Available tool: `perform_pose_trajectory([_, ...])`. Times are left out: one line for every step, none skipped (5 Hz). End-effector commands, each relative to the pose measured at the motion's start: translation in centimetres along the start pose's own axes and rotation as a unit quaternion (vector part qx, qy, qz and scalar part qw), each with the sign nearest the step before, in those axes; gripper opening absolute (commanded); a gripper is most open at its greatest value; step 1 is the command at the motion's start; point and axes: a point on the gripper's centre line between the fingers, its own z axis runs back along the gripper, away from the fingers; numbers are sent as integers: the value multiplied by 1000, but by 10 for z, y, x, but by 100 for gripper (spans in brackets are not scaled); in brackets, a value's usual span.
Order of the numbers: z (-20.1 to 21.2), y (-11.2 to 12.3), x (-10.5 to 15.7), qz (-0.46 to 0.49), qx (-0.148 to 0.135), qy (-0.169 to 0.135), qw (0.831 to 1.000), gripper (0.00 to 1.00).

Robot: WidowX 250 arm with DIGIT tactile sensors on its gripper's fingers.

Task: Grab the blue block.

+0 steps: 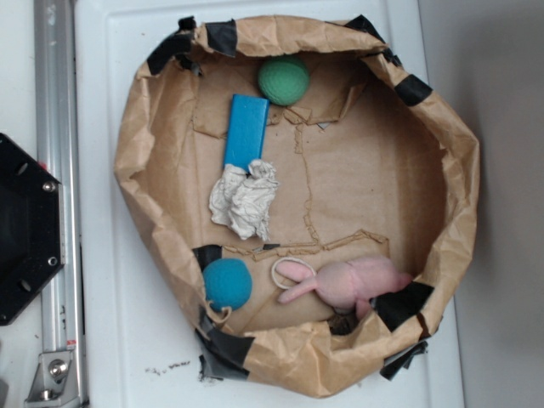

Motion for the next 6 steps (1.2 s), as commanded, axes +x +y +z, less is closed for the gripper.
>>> perform_pose_trajectory([0,0,0,0,0,0,1000,100])
perform_pose_trajectory([-33,20,44,95,25,-46,994,100])
perform_pose_trajectory([-74,34,82,210,86,-33,973,100])
perform_pose_trajectory([-102,46,95,327,106,10,939,100])
perform_pose_trajectory([-139,45,98,442,100,49,890,100])
perform_pose_trajectory([-165,38,90,536,55,2,842,100])
